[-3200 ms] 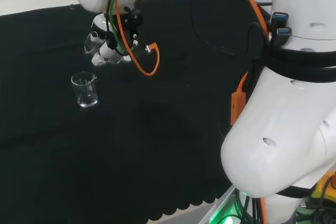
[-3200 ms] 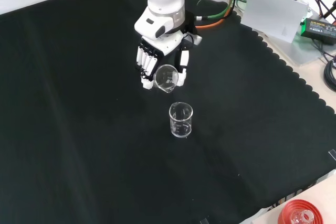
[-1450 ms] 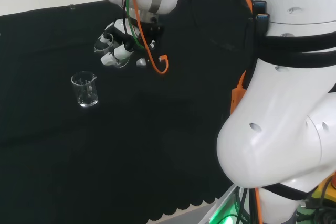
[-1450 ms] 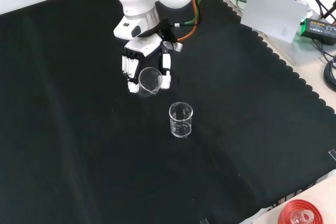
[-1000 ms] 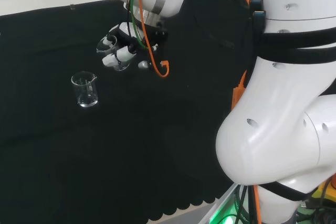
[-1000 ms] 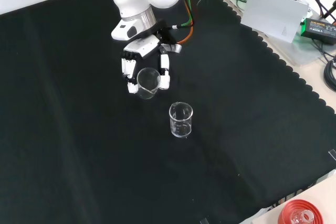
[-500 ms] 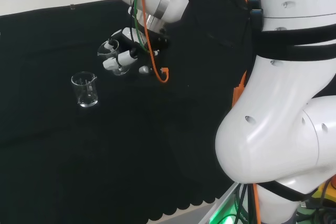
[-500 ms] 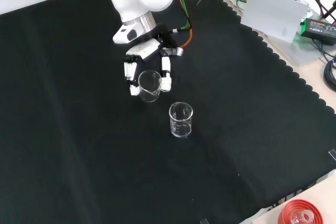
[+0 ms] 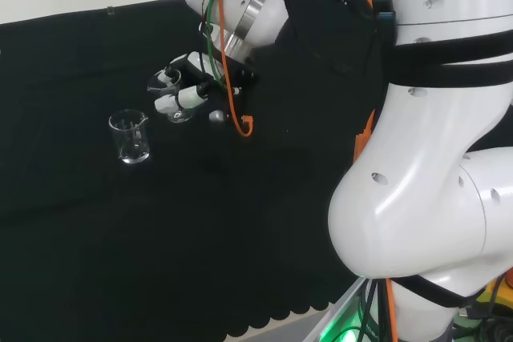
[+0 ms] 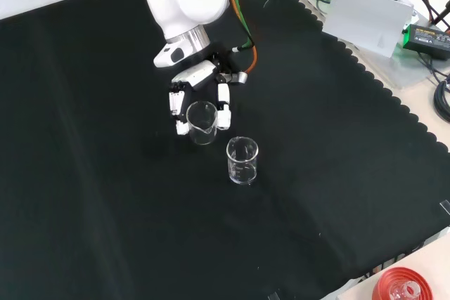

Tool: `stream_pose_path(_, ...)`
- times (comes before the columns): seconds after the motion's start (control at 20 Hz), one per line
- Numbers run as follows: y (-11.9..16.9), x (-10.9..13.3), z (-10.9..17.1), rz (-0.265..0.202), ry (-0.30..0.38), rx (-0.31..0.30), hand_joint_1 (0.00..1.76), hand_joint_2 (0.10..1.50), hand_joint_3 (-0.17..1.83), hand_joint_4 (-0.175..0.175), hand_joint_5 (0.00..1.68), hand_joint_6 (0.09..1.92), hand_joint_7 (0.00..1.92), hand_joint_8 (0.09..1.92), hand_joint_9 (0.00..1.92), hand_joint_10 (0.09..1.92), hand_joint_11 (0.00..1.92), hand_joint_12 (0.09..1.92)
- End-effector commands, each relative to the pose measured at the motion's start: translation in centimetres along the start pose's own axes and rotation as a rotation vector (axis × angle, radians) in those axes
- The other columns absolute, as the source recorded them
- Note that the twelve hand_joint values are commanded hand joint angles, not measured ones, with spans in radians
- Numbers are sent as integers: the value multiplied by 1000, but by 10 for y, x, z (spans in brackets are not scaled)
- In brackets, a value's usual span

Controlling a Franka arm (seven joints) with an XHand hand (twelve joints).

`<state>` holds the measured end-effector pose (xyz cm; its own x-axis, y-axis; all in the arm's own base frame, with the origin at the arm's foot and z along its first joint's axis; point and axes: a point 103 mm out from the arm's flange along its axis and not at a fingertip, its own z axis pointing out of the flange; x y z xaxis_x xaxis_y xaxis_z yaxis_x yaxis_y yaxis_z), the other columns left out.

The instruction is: Place the beaker back on the table.

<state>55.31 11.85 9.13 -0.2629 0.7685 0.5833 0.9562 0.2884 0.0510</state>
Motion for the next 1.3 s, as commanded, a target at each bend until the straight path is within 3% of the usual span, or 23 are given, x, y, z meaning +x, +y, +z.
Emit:
stream_pose_path(0.05,3,-7,8,7,48,-20,1402,1103,-175,-175,1100,819,1144,914,1163,694,1036,856)
stream_pose_path(0.25,5,-13,13,13,76,-27,1402,1104,-175,-175,1099,822,1144,917,1161,695,1036,858)
stream_pose_path(0.35,7,-14,17,12,83,-23,1330,1111,-175,-175,1113,808,1161,836,1254,794,1038,867)
stream_pose_path(0.6,10,-20,21,16,86,-46,1398,1105,-175,-175,1098,823,1147,923,1163,685,1031,870)
stream_pose_path(0.85,13,-22,24,8,107,-51,1295,1114,-175,-175,1121,798,1173,791,1293,838,1040,876)
stream_pose_path(1.3,12,-30,30,13,95,-56,1291,1114,-175,-175,1124,794,1176,781,1293,846,1045,878)
